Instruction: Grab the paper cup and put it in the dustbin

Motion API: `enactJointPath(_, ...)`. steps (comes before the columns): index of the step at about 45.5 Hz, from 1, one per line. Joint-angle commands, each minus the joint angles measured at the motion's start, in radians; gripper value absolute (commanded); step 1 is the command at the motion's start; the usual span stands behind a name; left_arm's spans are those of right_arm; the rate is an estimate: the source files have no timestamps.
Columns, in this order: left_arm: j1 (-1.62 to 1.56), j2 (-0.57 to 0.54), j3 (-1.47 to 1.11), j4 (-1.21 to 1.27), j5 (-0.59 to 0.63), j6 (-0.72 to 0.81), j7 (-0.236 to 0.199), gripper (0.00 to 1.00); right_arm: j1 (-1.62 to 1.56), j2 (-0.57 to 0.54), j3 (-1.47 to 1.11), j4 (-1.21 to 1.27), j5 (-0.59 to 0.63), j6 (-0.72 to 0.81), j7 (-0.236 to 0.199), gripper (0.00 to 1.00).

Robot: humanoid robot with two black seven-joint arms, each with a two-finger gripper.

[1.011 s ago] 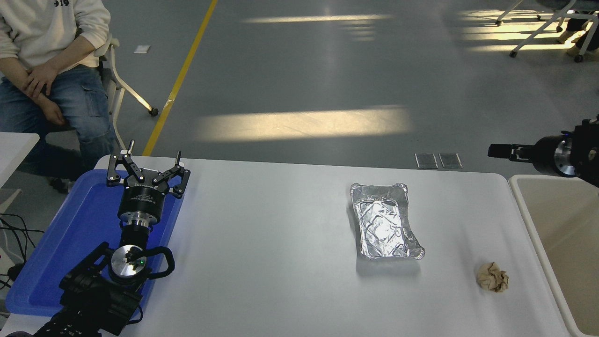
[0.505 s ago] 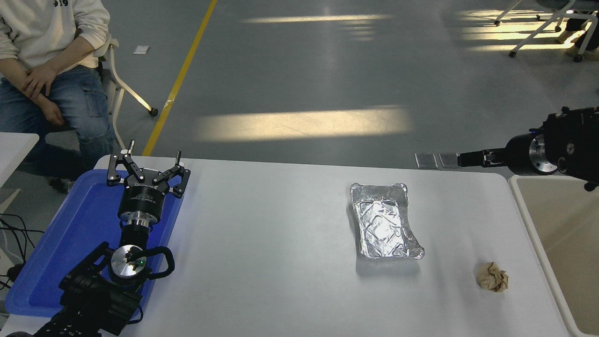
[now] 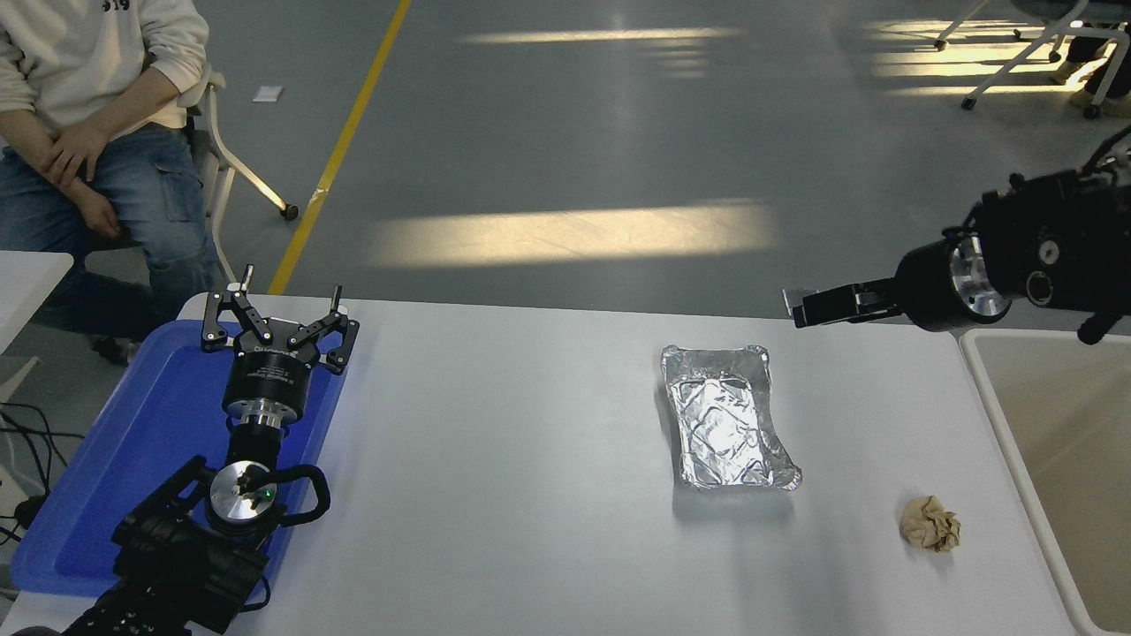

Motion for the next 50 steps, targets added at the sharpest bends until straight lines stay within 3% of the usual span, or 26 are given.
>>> enactJointPath(1,0.0,0.0,0.0,0.0,0.0,0.0,0.0,1.0,0.113,0.085,-0.01,0.133,0.108,0.105,0.0,1.0)
enactJointPath(7,0.0,0.0,0.0,0.0,0.0,0.0,0.0,1.0,0.153,0.132,-0.008,0.133,0.233,0.272,0.0,1.0)
enactJointPath(15,0.0,0.0,0.0,0.0,0.0,0.0,0.0,1.0,0.159,0.21,-0.014,0.121,0.395,0.308,-0.005,1.0)
enactJointPath(23,0.0,0.0,0.0,0.0,0.0,0.0,0.0,1.0,0.161,0.267,-0.044,0.121,0.499,0.312,-0.077,1.0)
enactJointPath(28,0.0,0.0,0.0,0.0,0.002,0.0,0.002,1.0,0.158,0.289,-0.045,0.121,0.628,0.314,-0.08,1.0)
enactJointPath(38,0.0,0.0,0.0,0.0,0.002,0.0,0.002,1.0,0.162,0.301,-0.056,0.125,0.654,0.318,-0.086,1.0)
enactJointPath(44,0.0,0.0,0.0,0.0,0.002,0.0,0.002,1.0,0.165,0.243,-0.062,0.13,0.668,0.36,-0.077,1.0)
enactJointPath(50,0.0,0.0,0.0,0.0,0.002,0.0,0.002,1.0,0.165,0.235,-0.094,0.144,0.626,0.363,-0.075,1.0)
